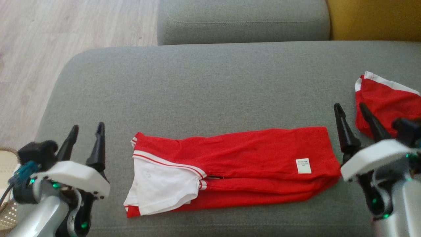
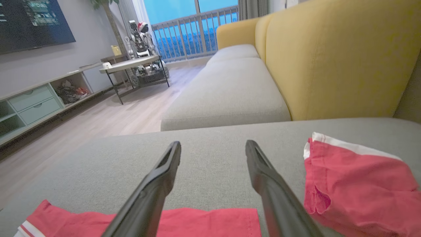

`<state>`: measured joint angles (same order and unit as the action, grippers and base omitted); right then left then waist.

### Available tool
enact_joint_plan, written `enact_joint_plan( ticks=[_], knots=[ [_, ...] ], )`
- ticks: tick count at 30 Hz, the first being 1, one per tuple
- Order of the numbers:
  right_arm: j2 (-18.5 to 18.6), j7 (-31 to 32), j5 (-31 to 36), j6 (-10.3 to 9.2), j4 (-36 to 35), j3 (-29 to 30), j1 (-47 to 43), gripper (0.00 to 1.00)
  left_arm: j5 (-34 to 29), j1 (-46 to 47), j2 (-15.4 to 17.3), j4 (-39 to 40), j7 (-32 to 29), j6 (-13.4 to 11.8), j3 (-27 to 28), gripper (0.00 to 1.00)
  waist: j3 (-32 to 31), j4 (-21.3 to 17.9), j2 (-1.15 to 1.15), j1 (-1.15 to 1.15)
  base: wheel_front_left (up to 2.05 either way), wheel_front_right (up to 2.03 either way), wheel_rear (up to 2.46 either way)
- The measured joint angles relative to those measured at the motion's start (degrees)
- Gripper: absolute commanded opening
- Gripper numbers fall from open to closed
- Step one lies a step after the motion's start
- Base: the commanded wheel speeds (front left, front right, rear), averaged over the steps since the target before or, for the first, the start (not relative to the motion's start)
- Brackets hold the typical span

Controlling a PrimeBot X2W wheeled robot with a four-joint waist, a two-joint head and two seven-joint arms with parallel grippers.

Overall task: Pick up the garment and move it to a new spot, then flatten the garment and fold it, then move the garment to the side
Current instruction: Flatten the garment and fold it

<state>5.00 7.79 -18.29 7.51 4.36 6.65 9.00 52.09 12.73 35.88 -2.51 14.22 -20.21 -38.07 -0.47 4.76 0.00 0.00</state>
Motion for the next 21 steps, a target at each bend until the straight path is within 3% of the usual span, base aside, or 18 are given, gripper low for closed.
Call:
enact_joint_plan(
  ticks=[5,10,15,21],
  knots=[
    [-1.3,-10.6,5.7,0.00,-1.3,-1.0,-4.3,1.00,-6.6,-5.8,-6.5,2.7,0.1,0.5,10.8,1.00,-0.2,0.0,0.00,0.00,0.00,0.00,0.00],
    [-2.0,-16.1,7.5,0.00,-0.5,0.3,-6.9,1.00,-15.7,-13.2,-14.0,3.8,0.1,2.8,20.0,1.00,-0.4,-0.1,0.00,0.00,0.00,0.00,0.00],
    [-2.3,-18.0,5.0,0.00,3.1,0.8,-9.8,1.00,-21.8,-19.8,-20.1,2.2,0.1,7.1,25.4,1.00,-0.7,-0.1,0.00,0.00,0.00,0.00,0.00],
    [-2.6,-18.9,4.7,0.00,6.3,1.0,-10.2,1.00,-26.6,-20.6,-23.7,-0.4,0.1,12.6,29.1,1.00,-0.5,0.3,0.00,0.00,0.00,0.00,0.00]
  ],
)
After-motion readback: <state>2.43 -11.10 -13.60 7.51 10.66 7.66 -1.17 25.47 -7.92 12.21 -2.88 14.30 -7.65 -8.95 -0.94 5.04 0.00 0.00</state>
